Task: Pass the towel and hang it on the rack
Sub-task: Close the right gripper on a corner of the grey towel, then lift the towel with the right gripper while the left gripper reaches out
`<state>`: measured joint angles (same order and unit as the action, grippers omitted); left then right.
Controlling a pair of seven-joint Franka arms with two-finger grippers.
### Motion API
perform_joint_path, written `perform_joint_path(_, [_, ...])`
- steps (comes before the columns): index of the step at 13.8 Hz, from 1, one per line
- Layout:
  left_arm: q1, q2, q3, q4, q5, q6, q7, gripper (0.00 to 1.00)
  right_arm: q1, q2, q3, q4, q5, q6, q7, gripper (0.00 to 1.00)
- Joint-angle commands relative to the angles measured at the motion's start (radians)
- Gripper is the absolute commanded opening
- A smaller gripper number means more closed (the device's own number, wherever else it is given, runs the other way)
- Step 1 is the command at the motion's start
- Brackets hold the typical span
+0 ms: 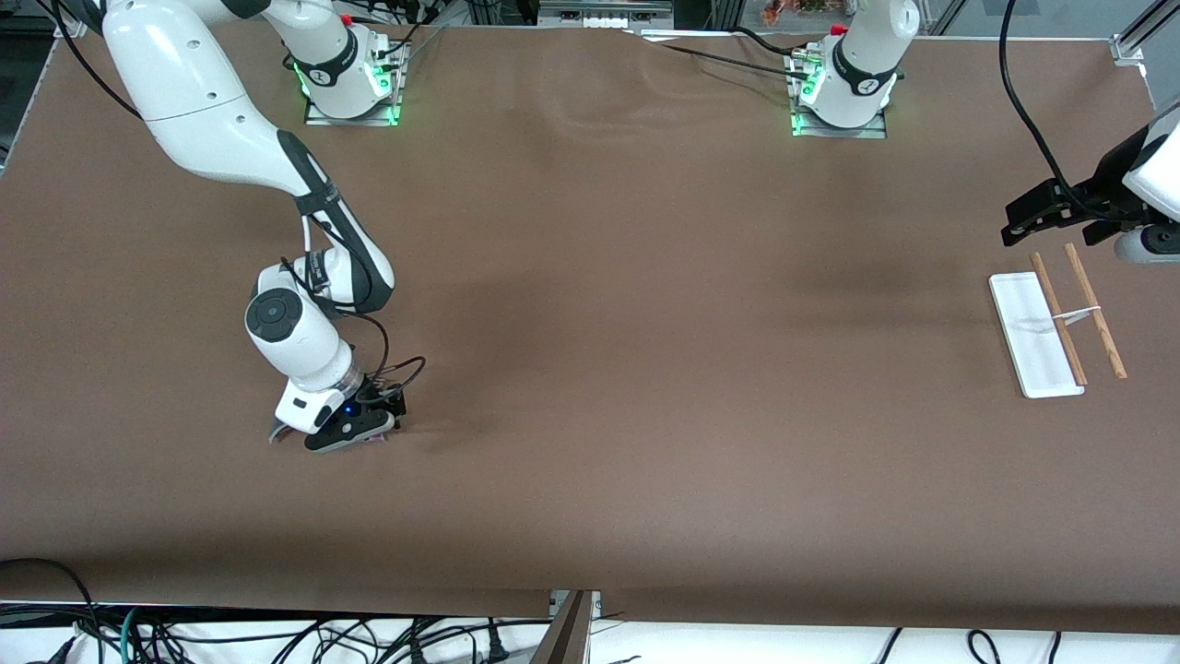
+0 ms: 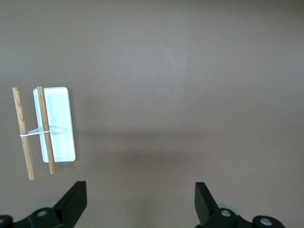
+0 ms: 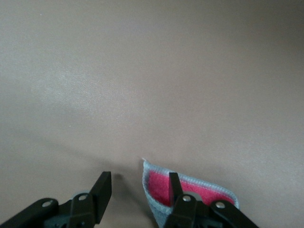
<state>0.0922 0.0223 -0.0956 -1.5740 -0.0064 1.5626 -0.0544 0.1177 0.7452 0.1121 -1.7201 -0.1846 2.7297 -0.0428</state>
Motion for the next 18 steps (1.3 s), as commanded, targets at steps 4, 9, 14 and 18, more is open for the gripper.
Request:
perform_joint_path(4, [0.004, 0.013, -0.003, 0.031, 0.0, -0.013, 0.021, 1.0, -0.013, 0.025, 0.003, 0.013, -0.019, 0.01, -0.051, 0.31])
perform_joint_path(9, [0.004, 0.013, -0.003, 0.029, 0.0, -0.013, 0.021, 1.0, -0.01, 0.022, 0.003, 0.013, -0.021, 0.001, -0.069, 0.0])
perform_joint_path(14, [0.004, 0.013, -0.003, 0.029, 0.0, -0.013, 0.021, 1.0, -0.009, -0.05, 0.053, 0.02, -0.013, -0.1, -0.069, 0.0])
perform_joint_path(18, [0.004, 0.013, -0.003, 0.029, 0.0, -0.013, 0.021, 1.0, -0.009, -0.167, 0.133, 0.097, 0.001, -0.366, -0.027, 0.0])
